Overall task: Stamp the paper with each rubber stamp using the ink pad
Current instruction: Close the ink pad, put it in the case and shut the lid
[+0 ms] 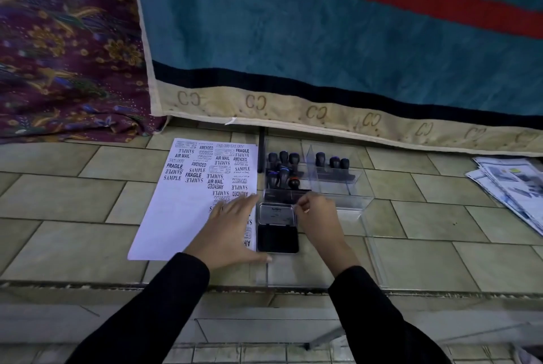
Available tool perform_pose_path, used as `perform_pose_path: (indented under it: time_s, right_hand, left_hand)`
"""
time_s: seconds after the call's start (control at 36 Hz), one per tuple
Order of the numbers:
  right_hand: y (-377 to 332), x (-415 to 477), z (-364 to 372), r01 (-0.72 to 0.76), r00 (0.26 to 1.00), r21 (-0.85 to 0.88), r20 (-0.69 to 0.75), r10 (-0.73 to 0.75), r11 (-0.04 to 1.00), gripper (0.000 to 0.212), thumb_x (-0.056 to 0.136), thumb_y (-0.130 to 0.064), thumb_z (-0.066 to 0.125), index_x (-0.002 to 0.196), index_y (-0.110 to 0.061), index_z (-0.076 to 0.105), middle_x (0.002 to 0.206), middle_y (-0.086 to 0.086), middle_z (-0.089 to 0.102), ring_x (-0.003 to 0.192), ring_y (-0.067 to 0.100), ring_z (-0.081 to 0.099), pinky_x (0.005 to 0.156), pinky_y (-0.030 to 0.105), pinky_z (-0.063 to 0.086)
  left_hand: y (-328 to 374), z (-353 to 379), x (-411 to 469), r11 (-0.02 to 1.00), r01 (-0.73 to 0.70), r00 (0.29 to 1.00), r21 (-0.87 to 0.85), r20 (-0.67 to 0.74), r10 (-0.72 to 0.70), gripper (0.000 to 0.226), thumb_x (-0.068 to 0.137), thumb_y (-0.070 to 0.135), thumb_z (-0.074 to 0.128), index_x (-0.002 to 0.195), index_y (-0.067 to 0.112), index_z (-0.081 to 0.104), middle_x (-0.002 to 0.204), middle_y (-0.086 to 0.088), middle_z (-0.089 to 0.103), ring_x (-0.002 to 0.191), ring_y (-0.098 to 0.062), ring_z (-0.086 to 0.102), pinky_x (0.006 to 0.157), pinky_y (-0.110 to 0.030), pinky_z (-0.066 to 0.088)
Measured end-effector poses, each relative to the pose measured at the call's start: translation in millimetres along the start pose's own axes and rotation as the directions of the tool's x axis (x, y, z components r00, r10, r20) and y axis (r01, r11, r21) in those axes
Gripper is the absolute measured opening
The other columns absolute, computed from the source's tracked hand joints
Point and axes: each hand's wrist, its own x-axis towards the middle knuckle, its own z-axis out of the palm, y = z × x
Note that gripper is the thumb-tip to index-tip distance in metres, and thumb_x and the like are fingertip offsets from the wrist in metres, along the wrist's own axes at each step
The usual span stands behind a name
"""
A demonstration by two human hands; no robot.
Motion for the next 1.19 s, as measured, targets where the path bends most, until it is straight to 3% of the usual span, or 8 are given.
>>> perform_pose_path:
  time_s: [0.08, 0.19, 0.28, 0.64, 0.83, 0.94, 1.06, 1.19]
  right_hand:
    - [-1.6, 0.1, 6.4, -0.027, 0.999, 0.039, 0.023, 0.026, 0.999, 0.012, 0.085, -0.009, 0.064, 0.096, -0.007, 0.062, 0.089, 0.01, 0.068, 0.082, 0.021, 0.063, 0.07, 0.027, 0.052]
    - [2.3, -1.5, 9.9, -0.052, 0.999, 0.156, 0.007, 0.051, 0.986, 0.022, 0.082, -0.005, 0.067, 0.103, -0.008, 0.061, 0.086, 0.005, 0.067, 0.075, 0.013, 0.06, 0.055, 0.003, 0.041]
    - [7.2, -4.1, 6.3, -0.023, 1.0, 0.225, 0.022, 0.018, 0.974, 0.024, 0.081, -0.006, 0.068, 0.105, -0.012, 0.064, 0.085, 0.001, 0.063, 0.072, 0.011, 0.058, 0.054, 0.003, 0.038]
    - [9.1, -18.4, -21.2, 0.167, 0.984, 0.336, -0.001, -0.177, 0.927, 0.019, 0.082, -0.004, 0.066, 0.081, -0.023, 0.063, 0.073, -0.017, 0.061, 0.069, 0.005, 0.063, 0.063, 0.009, 0.049]
    - [11.5, -27.6, -36.2, 0.302, 0.938, 0.271, 0.084, -0.335, 0.914, 0.016, 0.075, 0.003, 0.071, 0.078, -0.012, 0.067, 0.079, 0.0, 0.07, 0.072, 0.009, 0.065, 0.071, 0.014, 0.054]
    - [10.7, -37.0, -39.8, 0.423, 0.877, 0.148, 0.183, -0.445, 0.894, 0.015, 0.07, 0.006, 0.067, 0.076, -0.008, 0.067, 0.081, 0.005, 0.066, 0.075, 0.015, 0.064, 0.075, 0.025, 0.055]
    - [7.6, -43.8, -37.2, 0.473, 0.839, 0.073, 0.268, -0.474, 0.878, 0.012, 0.07, 0.003, 0.065, 0.079, -0.005, 0.066, 0.089, 0.009, 0.062, 0.081, 0.023, 0.061, 0.077, 0.035, 0.051]
    - [7.0, -45.0, -32.5, 0.461, 0.832, 0.058, 0.321, -0.453, 0.886, 0.015, 0.07, -0.006, 0.069, 0.085, -0.008, 0.067, 0.095, 0.009, 0.059, 0.088, 0.023, 0.057, 0.08, 0.031, 0.048]
  left_hand:
    - [2.2, 5.4, 0.8, 1.0, 0.003, 1.0, -0.005, -0.011, -0.003, 0.12, 0.06, 0.079, 0.063, 0.149, 0.039, -0.007, 0.162, 0.001, 0.011, 0.148, -0.009, 0.003, 0.119, -0.035, -0.005]
    - [4.0, 6.6, 0.1, 1.0, 0.01, 1.0, -0.019, -0.02, -0.011, 0.117, 0.062, 0.078, 0.063, 0.149, 0.04, -0.005, 0.161, -0.002, 0.017, 0.148, -0.01, 0.007, 0.12, -0.035, -0.003]
    - [3.6, 7.9, 0.3, 1.0, 0.003, 1.0, -0.014, -0.026, -0.004, 0.115, 0.063, 0.077, 0.063, 0.15, 0.037, 0.0, 0.16, 0.001, 0.019, 0.147, -0.008, 0.008, 0.12, -0.033, -0.003]
    - [-1.8, 16.7, 6.3, 0.987, -0.094, 0.993, -0.134, -0.09, 0.083, 0.117, 0.058, 0.074, 0.068, 0.139, 0.059, -0.015, 0.155, 0.01, 0.027, 0.136, 0.006, 0.014, 0.117, -0.029, 0.002]
    - [1.8, 13.6, 2.7, 0.982, -0.153, 0.986, -0.111, -0.077, 0.145, 0.096, 0.063, 0.068, 0.069, 0.144, 0.045, 0.023, 0.151, 0.013, 0.036, 0.139, -0.005, 0.024, 0.117, -0.032, 0.012]
    - [1.6, 13.0, -2.3, 0.982, -0.18, 0.983, -0.063, -0.037, 0.178, 0.089, 0.062, 0.085, 0.047, 0.138, 0.039, 0.04, 0.143, 0.018, 0.043, 0.136, 0.004, 0.02, 0.117, -0.028, 0.005]
    - [0.3, 16.6, -3.9, 0.98, -0.189, 0.979, -0.062, -0.088, 0.184, 0.064, 0.083, 0.077, 0.029, 0.134, 0.041, 0.045, 0.14, 0.023, 0.046, 0.139, 0.002, 0.023, 0.118, -0.027, 0.004]
    - [-1.6, 18.0, -0.9, 0.977, -0.214, 0.97, -0.014, -0.125, 0.21, 0.048, 0.088, 0.064, 0.045, 0.128, 0.039, 0.052, 0.135, 0.024, 0.051, 0.137, 0.001, 0.029, 0.117, -0.031, 0.012]
